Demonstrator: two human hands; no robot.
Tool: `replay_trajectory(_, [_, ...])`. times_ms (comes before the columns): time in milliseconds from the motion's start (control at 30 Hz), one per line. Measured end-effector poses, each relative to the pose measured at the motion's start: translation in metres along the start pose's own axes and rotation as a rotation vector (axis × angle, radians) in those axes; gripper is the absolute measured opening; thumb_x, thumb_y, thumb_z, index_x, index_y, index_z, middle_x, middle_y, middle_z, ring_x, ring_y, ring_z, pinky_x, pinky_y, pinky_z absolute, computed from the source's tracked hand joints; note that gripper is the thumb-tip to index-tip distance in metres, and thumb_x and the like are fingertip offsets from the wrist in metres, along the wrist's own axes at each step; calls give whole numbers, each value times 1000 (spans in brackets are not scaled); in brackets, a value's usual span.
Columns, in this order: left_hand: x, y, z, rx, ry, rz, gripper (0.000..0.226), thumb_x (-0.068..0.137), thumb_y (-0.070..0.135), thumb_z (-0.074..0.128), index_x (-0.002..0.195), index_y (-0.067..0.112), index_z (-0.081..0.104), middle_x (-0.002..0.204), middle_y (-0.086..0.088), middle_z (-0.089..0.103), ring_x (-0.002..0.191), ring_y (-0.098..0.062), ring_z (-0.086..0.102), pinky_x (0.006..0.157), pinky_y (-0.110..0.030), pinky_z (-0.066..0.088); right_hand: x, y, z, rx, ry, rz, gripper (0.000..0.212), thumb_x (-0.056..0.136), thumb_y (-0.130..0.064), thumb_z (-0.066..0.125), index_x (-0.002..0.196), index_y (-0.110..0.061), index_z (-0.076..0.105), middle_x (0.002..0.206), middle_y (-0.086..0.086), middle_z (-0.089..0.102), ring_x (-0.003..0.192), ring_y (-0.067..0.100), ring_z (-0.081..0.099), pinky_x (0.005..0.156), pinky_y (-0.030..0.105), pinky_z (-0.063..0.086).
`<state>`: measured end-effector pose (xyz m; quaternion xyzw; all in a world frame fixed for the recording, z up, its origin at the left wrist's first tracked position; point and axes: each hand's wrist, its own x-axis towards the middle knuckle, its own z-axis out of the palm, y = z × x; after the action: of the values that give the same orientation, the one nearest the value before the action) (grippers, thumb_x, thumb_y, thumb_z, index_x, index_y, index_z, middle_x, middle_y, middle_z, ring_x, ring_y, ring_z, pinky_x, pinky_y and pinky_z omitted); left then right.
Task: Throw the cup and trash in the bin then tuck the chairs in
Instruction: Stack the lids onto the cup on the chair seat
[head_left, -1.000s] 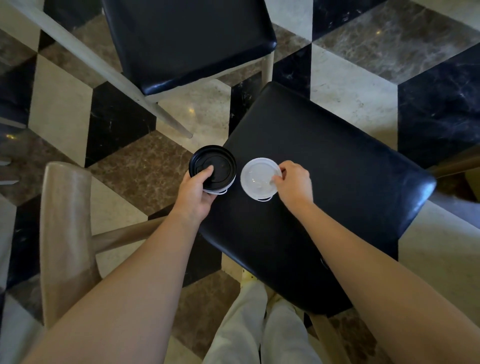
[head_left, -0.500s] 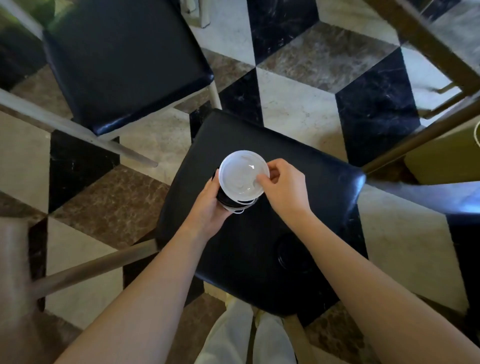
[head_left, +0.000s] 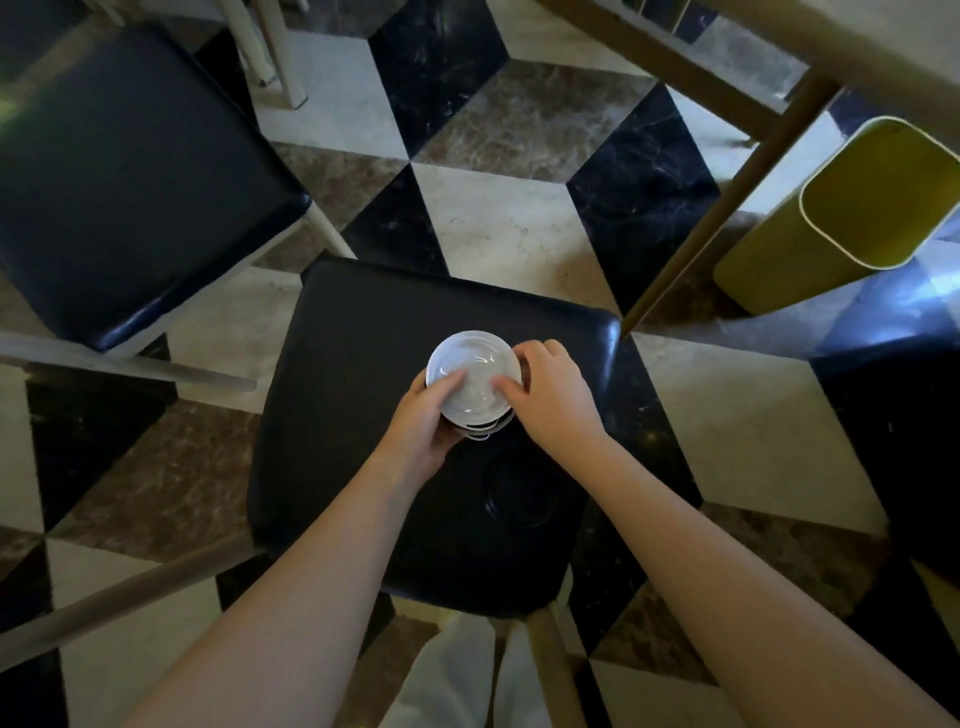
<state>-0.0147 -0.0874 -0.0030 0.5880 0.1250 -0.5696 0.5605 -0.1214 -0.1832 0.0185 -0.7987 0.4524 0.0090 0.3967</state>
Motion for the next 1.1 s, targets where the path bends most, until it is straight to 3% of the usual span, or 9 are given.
replay_trajectory(67, [-1, -5, -2, 11, 4, -8, 31, 90, 14, 59, 120, 19, 57, 119, -11, 65, 105, -28, 64, 87, -43, 55, -4, 15, -5, 157, 96, 33, 36, 94, -32, 54, 124, -14, 49, 109, -2, 49, 83, 8, 51, 73, 24, 46])
replay_trajectory(133, [-1, -9, -9, 26, 9, -16, 32, 89, 11, 59, 119, 20, 58, 115, -9, 66, 98, -25, 65, 80, -38, 55, -10, 38, -5, 123, 129, 77, 33, 94, -33, 53, 122, -15, 51, 110, -1, 53, 88, 8, 53, 80, 26, 50])
replay_trajectory(300, [0, -16, -26, 50, 97, -32, 30, 88, 8, 60, 115, 21, 59, 107, -5, 65, 94, -22, 63, 82, -38, 54, -34, 98, 21, -260, -236, 130, 44, 89, -39, 60, 125, -15, 51, 121, 6, 54, 115, 24, 47, 93, 37, 47])
replay_trajectory(533, [2, -32, -44, 122, 155, -17, 33, 89, 9, 61, 120, 21, 57, 107, -4, 63, 94, -20, 62, 80, -35, 54, -45, 109, 53, -151, -197, 188, 25, 92, -25, 57, 114, -15, 53, 108, 4, 59, 93, 21, 59, 75, 33, 49])
replay_trajectory(633, [2, -36, -47, 121, 146, -3, 23, 90, 11, 60, 109, 24, 60, 103, -2, 64, 93, -18, 62, 79, -33, 54, -44, 107, 51, -23, -92, 248, 18, 91, -21, 57, 108, -15, 59, 96, 1, 61, 86, 19, 59, 74, 32, 49])
replay_trajectory(833, [0, -37, -37, 150, 92, 38, 26, 92, 34, 56, 117, 25, 59, 114, 1, 64, 100, -17, 63, 76, -32, 53, -38, 80, 0, 501, 264, 368, 11, 91, -17, 60, 102, -16, 59, 84, -6, 60, 78, 9, 62, 72, 23, 54])
replay_trajectory(900, [1, -37, -27, 188, 34, 62, 39, 90, 48, 53, 121, 26, 58, 119, 0, 65, 107, -20, 64, 80, -33, 54, -35, 63, -10, 597, 259, 313, 9, 91, -16, 59, 99, -18, 58, 85, -4, 63, 77, 8, 63, 68, 17, 54])
replay_trajectory(967, [0, -39, -17, 217, -43, 70, 66, 82, 64, 47, 133, 23, 51, 130, -4, 62, 119, -23, 60, 89, -37, 52, -34, 50, -12, 593, 221, 261, 8, 89, -16, 61, 96, -20, 58, 84, -2, 64, 77, 10, 63, 70, 21, 54])
replay_trajectory(1100, [-5, -43, 1, 205, -187, 71, 82, 79, 70, 23, 137, 18, 48, 132, -6, 61, 121, -19, 58, 95, -36, 52, -37, 41, -5, 373, 184, 218, 7, 89, -16, 61, 94, -18, 57, 78, -7, 57, 70, 7, 54, 68, 22, 49])
